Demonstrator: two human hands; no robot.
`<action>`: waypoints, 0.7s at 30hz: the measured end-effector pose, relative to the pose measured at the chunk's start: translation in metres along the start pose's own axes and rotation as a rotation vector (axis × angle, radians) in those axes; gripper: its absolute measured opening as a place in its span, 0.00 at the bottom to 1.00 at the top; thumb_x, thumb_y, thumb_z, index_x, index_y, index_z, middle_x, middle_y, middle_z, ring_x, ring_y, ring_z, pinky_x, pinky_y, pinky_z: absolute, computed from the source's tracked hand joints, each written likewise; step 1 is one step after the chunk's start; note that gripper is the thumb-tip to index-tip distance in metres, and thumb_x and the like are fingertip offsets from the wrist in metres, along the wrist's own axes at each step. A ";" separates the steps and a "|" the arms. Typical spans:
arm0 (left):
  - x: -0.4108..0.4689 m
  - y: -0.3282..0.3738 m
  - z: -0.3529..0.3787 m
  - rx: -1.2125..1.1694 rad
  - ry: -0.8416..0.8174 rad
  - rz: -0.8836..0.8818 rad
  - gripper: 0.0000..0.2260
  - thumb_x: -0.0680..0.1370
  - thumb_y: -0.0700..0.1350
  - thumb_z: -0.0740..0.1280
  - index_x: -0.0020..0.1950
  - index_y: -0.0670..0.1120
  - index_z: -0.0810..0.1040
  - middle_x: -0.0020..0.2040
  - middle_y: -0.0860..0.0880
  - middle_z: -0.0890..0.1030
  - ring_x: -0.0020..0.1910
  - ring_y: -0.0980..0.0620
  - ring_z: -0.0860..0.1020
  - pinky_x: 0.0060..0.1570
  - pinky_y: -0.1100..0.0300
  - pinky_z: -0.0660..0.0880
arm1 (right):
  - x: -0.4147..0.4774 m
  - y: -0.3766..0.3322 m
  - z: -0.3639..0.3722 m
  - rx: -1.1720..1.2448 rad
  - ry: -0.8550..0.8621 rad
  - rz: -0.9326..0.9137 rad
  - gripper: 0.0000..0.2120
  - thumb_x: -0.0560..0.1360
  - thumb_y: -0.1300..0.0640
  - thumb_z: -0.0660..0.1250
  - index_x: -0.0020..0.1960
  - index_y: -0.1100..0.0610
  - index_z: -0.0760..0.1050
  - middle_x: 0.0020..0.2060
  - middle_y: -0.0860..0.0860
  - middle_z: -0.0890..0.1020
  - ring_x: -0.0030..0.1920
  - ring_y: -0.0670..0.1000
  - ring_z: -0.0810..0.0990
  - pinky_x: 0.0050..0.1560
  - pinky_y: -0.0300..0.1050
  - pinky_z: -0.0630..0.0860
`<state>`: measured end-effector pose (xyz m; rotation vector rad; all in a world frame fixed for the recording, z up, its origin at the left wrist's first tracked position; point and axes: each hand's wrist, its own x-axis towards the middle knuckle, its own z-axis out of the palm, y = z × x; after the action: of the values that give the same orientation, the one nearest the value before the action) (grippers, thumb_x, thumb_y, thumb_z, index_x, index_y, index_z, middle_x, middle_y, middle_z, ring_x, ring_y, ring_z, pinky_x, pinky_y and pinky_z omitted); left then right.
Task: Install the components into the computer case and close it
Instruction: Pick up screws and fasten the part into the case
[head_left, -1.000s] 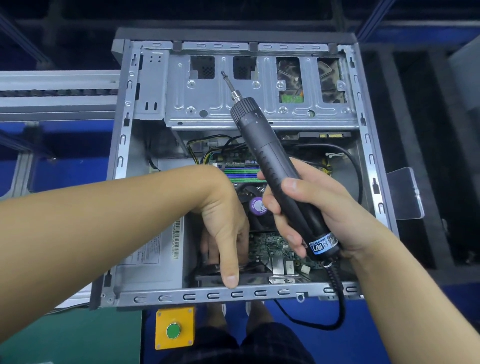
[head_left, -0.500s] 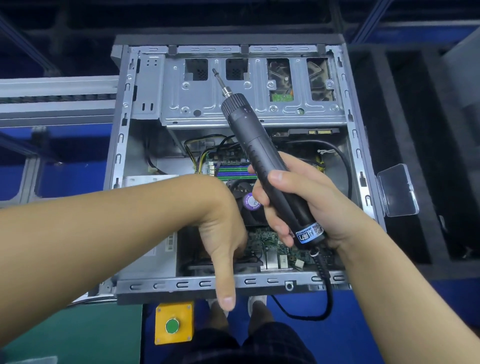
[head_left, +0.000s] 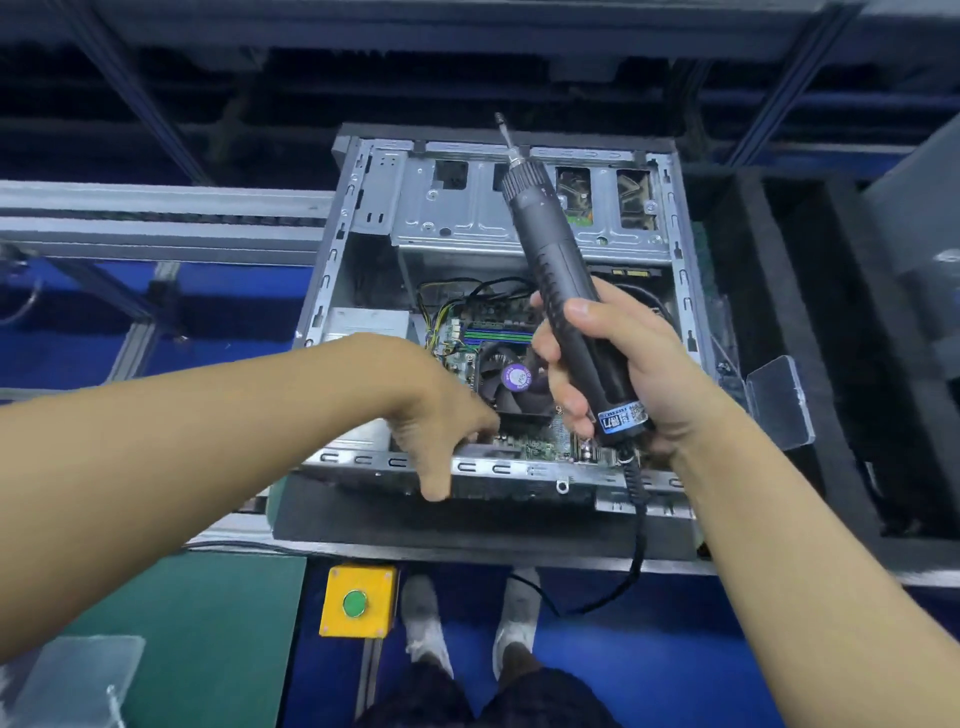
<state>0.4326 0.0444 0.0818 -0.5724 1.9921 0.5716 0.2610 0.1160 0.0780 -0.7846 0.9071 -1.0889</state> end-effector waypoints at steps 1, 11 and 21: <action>-0.004 0.000 0.002 0.043 0.007 -0.023 0.35 0.71 0.53 0.74 0.73 0.50 0.60 0.46 0.52 0.73 0.41 0.57 0.72 0.37 0.61 0.67 | -0.006 -0.003 0.004 -0.005 0.000 -0.015 0.30 0.73 0.50 0.71 0.65 0.66 0.66 0.40 0.55 0.78 0.24 0.52 0.74 0.24 0.42 0.73; -0.019 -0.026 0.045 0.133 0.411 0.116 0.18 0.72 0.50 0.71 0.50 0.52 0.62 0.37 0.53 0.72 0.46 0.44 0.73 0.47 0.51 0.71 | -0.087 0.011 0.062 -0.039 0.101 -0.130 0.21 0.73 0.49 0.70 0.61 0.57 0.69 0.40 0.55 0.78 0.25 0.52 0.74 0.23 0.42 0.73; -0.024 -0.030 0.070 0.156 0.712 0.209 0.13 0.76 0.47 0.69 0.59 0.47 0.72 0.44 0.51 0.75 0.46 0.46 0.73 0.42 0.57 0.61 | -0.179 0.065 0.110 -0.019 0.278 -0.158 0.18 0.72 0.49 0.71 0.57 0.55 0.70 0.40 0.54 0.78 0.25 0.52 0.73 0.25 0.42 0.72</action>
<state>0.5078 0.0669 0.0682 -0.5144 2.7656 0.3517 0.3500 0.3147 0.1062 -0.7405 1.1043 -1.3529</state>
